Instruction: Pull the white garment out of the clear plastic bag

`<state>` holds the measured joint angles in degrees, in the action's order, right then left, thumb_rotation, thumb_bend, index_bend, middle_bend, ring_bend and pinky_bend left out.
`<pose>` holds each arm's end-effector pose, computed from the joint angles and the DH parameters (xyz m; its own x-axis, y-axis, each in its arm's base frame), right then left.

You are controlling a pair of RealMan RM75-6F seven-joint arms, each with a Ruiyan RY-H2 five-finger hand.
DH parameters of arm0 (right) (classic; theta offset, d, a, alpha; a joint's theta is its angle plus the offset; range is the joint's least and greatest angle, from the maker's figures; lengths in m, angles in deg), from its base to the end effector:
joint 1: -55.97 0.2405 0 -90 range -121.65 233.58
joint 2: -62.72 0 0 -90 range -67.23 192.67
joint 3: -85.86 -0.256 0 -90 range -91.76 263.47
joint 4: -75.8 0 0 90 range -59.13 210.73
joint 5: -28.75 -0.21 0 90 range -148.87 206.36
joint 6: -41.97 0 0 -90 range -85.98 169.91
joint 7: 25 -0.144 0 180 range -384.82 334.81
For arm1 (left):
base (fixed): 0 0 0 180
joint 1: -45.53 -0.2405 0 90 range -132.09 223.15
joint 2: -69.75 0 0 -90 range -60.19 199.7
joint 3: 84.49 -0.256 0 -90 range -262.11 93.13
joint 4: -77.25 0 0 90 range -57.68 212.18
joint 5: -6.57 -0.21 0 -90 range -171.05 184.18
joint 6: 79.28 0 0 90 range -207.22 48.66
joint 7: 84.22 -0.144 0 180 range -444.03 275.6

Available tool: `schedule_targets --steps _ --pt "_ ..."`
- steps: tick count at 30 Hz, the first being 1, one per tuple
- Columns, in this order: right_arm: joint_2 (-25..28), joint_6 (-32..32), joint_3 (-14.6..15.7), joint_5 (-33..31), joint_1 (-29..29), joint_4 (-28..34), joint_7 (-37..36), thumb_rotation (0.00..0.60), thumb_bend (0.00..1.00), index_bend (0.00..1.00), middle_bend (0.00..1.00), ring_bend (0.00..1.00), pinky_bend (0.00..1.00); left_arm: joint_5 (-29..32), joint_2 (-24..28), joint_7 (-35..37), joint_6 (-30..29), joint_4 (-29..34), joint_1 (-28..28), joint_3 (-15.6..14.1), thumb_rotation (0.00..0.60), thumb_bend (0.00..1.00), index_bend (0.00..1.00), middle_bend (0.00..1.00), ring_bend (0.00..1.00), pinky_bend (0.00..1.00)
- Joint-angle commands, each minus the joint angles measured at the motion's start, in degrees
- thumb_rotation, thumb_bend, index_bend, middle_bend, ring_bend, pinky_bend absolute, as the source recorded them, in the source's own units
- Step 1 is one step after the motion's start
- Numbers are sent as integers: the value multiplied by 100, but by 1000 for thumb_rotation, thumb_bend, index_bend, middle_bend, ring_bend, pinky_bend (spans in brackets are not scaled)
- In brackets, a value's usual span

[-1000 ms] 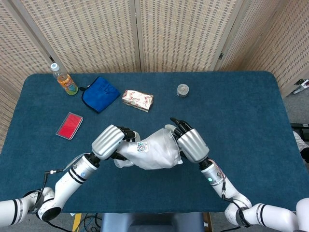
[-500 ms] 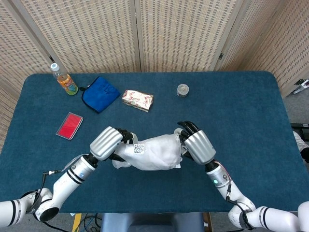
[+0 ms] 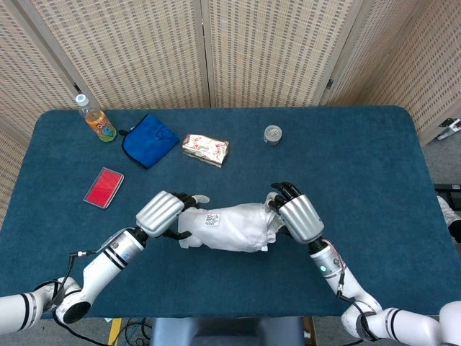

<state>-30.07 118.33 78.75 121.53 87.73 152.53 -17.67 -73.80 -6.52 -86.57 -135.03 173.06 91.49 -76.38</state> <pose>-0.1617 -0.2980 0.0060 0.3240 0.0671 0.9437 -0.7900 -0.5296 0.3088 -0.0982 0.3278 0.0347 0.3706 0.2505 0.8944 0.7769 -0.6113 -0.1507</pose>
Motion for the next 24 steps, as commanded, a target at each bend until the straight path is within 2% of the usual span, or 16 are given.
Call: schedule_targets --steps 1,10,13,18,22,24 --pt "-107 -57 13 -55 17 -125 -40 600 572 850 446 214 252 107 -93 -115 15 -195 -19 -35 600 227 188 334 373 468" --pt "-118 -184 -23 -161 67 -132 73 600 572 853 448 214 252 241 209 -374 -105 -176 -340 -285 600 227 185 293 345 454" --pt "-111 -209 -19 -183 69 -86 105 600 572 852 448 214 252 140 425 -467 -132 -66 -462 -450 600 227 231 293 345 447" --pt "-99 -250 -40 -199 105 -17 155 600 572 853 448 214 252 -508 615 -395 -312 62 -621 -771 600 227 474 294 348 437" --pt "-95 -282 -88 -248 135 52 248 600 572 852 448 215 252 -1365 517 -21 -518 -178 -613 -1029 600 227 496 342 369 436" --pt "-92 -294 -101 -266 144 84 285 600 572 852 448 214 252 -1719 403 165 -691 -405 -599 -1096 600 227 502 414 418 436"
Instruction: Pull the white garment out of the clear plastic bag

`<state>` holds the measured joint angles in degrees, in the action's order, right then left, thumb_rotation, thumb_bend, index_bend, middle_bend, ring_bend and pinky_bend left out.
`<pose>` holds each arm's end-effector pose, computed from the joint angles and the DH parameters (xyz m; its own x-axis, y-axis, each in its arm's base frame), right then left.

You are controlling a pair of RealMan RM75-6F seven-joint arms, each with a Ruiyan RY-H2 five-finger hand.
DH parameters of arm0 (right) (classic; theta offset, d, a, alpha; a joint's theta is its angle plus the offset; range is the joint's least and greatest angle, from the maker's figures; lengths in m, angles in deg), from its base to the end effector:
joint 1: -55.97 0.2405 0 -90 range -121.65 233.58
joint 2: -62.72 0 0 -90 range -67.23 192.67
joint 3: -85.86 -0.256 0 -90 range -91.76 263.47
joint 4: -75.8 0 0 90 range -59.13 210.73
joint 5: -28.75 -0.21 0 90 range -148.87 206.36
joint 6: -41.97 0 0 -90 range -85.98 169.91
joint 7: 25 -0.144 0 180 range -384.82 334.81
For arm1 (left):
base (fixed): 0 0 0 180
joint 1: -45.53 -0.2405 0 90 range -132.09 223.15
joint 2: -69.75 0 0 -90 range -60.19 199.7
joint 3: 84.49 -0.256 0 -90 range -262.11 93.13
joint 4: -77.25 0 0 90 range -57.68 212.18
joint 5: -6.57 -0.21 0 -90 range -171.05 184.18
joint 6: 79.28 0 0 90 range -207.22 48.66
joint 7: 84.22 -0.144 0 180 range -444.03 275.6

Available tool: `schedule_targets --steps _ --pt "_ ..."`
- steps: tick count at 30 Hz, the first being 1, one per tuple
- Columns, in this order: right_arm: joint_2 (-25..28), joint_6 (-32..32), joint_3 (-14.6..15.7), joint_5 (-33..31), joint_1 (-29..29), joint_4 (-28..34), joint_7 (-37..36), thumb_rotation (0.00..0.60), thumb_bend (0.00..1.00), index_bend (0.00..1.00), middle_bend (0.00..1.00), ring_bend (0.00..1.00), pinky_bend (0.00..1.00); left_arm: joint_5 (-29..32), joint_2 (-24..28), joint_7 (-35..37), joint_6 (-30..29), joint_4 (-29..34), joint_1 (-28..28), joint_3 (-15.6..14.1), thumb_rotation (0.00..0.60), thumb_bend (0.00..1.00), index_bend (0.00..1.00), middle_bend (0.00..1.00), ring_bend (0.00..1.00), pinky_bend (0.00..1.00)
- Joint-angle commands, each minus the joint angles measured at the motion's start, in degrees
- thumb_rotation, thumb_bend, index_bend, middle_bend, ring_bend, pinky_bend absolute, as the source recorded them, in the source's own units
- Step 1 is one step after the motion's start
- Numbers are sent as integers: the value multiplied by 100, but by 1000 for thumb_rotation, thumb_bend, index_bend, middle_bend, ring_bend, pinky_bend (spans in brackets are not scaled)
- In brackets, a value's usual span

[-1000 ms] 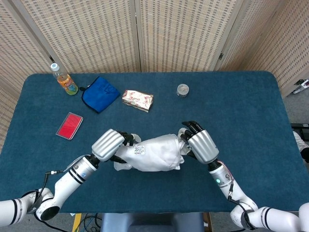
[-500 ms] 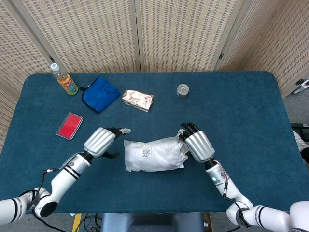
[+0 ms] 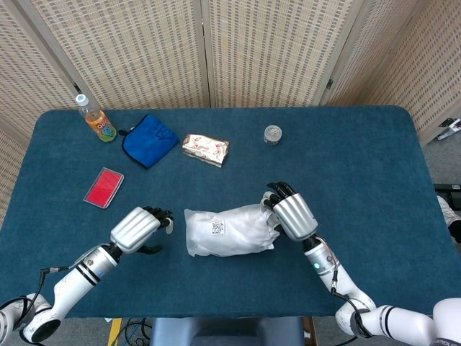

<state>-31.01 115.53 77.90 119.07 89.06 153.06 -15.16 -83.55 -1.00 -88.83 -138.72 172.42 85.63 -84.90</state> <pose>-0.1543 -0.3042 -0.0025 0.3485 0.0447 0.9362 -0.7932 -0.5182 0.3200 -0.1590 0.2934 0.0493 0.5495 0.2076 0.8093 0.6991 -0.6447 -0.3093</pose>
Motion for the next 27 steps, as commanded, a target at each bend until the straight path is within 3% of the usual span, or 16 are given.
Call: schedule_targets --steps 1,4,7,14,17,27 --pt "5 -19 -25 -32 16 51 57 600 572 852 448 214 252 -1013 -264 504 -495 -535 3 -270 600 227 510 464 458 442" --pt "10 -42 -35 -60 26 93 115 600 572 852 448 214 252 -1594 -578 792 -871 -1093 72 -356 600 227 535 651 624 528" --pt "16 -61 -40 -86 32 122 166 600 572 852 447 214 252 -2043 -841 957 -1167 -1597 172 -415 600 227 526 732 702 658" --pt "26 -99 -36 -133 39 182 233 600 572 853 448 214 252 -2560 -1492 1308 -1591 -2781 390 -506 600 227 463 804 803 759" --pt "26 -101 -34 -137 39 185 238 600 572 852 448 215 252 -2606 -1577 1362 -1646 -2951 418 -525 600 227 458 833 838 791" --pt "14 -160 -10 -198 40 165 275 600 572 853 448 214 252 -2741 -2226 1678 -1958 -4323 631 -616 600 227 416 877 877 806"
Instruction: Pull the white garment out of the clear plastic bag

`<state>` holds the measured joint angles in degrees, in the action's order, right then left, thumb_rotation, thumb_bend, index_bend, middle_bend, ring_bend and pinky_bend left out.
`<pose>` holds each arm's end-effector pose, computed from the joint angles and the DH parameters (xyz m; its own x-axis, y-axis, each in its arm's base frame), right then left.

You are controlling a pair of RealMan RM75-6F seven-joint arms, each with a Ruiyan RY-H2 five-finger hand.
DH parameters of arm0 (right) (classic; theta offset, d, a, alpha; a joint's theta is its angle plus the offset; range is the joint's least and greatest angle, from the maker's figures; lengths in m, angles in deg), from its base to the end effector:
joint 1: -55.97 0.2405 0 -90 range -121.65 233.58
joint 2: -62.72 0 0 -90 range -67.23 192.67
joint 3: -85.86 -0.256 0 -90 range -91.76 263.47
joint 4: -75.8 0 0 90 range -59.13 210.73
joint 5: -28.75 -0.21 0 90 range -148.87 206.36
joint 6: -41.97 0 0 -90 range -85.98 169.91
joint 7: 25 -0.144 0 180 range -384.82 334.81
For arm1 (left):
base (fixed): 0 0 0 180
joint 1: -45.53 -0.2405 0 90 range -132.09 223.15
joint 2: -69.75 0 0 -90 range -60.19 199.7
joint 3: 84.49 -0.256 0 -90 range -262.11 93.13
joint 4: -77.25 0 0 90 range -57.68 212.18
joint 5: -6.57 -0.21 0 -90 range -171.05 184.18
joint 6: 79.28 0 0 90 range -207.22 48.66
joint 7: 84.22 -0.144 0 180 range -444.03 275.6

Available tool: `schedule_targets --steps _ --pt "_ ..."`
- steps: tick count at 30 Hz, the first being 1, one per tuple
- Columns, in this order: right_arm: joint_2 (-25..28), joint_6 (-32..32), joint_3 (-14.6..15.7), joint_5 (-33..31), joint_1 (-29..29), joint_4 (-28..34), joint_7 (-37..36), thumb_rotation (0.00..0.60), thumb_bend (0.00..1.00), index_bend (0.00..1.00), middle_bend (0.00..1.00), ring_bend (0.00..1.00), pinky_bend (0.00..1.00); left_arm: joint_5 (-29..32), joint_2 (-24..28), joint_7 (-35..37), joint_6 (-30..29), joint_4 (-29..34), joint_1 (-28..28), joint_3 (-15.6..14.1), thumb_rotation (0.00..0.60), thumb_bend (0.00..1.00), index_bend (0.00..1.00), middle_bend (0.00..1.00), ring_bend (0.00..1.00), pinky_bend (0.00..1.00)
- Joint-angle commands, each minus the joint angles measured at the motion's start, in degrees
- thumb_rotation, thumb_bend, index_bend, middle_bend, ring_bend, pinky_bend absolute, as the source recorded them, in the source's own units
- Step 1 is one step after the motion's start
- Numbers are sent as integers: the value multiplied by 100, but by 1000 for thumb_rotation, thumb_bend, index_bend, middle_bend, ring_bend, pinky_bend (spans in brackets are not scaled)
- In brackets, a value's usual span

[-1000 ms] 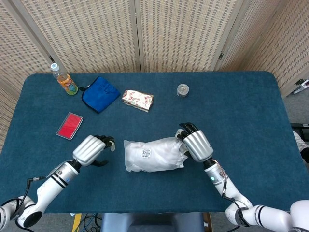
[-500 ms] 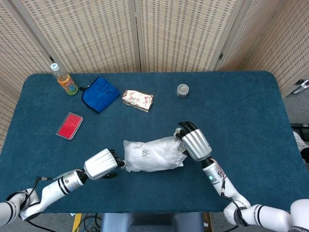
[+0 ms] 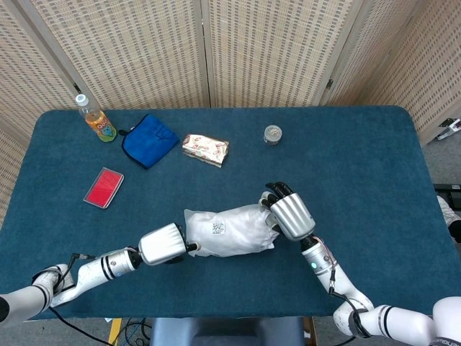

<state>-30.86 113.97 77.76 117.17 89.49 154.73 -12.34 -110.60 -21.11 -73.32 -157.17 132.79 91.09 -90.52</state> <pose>-0.1507 -0.3045 -0.0056 0.3736 0.0295 0.9271 -0.7934 -0.5077 0.3359 -0.1633 0.3093 -0.0109 0.5831 -0.0866 0.8078 0.2715 -0.9164 -0.2941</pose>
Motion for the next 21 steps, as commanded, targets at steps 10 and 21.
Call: schedule_targets --steps 10,21 --pt "-24 -50 7 -41 16 -49 -18 600 572 852 448 214 252 33 -441 151 -130 -828 163 -234 600 227 416 878 877 806" --pt "-84 -104 -2 -100 41 -145 -9 600 572 852 448 214 252 170 -734 416 -250 -1096 202 -328 600 227 456 904 904 806"
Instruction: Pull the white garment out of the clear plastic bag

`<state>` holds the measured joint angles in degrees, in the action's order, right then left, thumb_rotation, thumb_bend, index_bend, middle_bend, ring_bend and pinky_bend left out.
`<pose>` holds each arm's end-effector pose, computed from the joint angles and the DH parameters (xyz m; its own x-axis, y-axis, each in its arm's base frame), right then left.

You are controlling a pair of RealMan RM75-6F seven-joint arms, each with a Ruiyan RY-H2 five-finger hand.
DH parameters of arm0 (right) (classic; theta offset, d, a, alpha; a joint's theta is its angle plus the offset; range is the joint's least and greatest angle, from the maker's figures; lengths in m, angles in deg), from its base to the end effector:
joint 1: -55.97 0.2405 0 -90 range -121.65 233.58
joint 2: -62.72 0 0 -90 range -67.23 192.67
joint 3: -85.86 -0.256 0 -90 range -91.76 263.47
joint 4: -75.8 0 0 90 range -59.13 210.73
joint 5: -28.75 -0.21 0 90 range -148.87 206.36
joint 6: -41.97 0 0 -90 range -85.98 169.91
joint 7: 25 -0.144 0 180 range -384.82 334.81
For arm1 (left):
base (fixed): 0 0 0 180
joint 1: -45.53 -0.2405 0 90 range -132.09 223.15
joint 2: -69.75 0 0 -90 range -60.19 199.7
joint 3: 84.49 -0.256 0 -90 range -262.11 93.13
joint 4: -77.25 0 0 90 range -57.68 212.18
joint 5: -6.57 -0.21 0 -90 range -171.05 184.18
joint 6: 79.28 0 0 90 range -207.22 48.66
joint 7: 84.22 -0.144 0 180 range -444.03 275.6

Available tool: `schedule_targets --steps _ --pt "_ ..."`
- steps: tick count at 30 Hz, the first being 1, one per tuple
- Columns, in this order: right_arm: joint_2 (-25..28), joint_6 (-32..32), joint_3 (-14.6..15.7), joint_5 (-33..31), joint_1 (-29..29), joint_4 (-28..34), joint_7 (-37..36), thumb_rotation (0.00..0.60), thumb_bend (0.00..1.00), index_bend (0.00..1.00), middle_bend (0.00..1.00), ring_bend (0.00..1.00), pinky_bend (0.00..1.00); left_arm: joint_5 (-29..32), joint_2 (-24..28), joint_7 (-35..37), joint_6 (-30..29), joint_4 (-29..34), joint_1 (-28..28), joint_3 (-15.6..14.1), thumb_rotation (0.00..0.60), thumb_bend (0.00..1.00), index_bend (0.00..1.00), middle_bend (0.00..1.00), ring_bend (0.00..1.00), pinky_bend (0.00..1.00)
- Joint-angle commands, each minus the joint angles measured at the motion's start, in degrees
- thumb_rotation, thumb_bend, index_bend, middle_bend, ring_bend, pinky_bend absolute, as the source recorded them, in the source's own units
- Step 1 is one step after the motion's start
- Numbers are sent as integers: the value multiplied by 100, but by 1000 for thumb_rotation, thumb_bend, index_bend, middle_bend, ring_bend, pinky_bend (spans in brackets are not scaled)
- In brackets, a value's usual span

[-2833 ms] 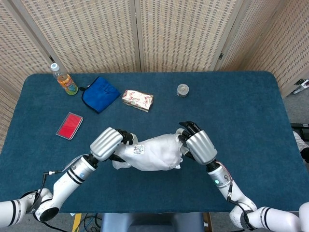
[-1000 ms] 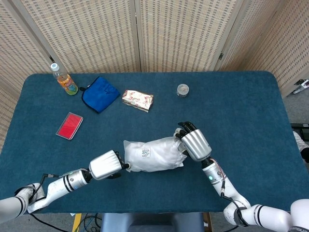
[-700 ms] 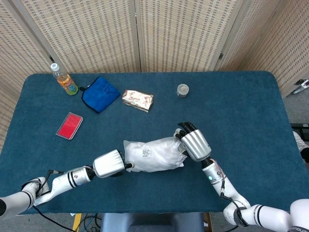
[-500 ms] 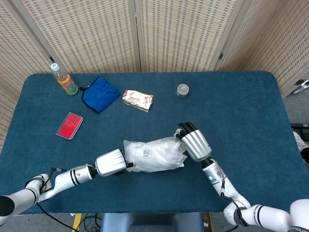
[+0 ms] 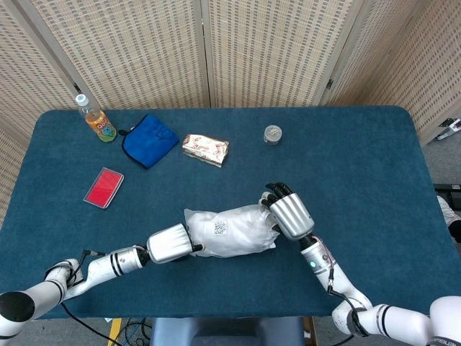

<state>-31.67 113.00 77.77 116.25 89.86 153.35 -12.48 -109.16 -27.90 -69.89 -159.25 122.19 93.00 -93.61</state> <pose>-0.1533 -0.3076 -0.0110 0.3846 0.0144 0.9230 -0.7972 -0.4990 0.3400 -0.1650 0.3173 -0.0351 0.5959 -0.0878 0.7983 0.2414 -0.9285 -0.2823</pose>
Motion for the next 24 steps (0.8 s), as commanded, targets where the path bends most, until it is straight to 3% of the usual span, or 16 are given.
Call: schedule_targets --steps 1,17,24 --pt "-7 -10 -7 -13 8 -13 4 600 572 852 447 214 252 41 -87 108 -50 -64 15 -28 600 227 456 905 904 806" --pt "-31 -27 -10 -57 19 -43 54 600 571 852 448 215 252 203 -370 330 -101 -522 43 -153 600 234 528 925 919 806" --pt "-45 -44 -11 -77 26 -66 49 600 569 852 448 214 252 262 -446 410 -119 -625 45 -198 600 291 531 926 921 806"
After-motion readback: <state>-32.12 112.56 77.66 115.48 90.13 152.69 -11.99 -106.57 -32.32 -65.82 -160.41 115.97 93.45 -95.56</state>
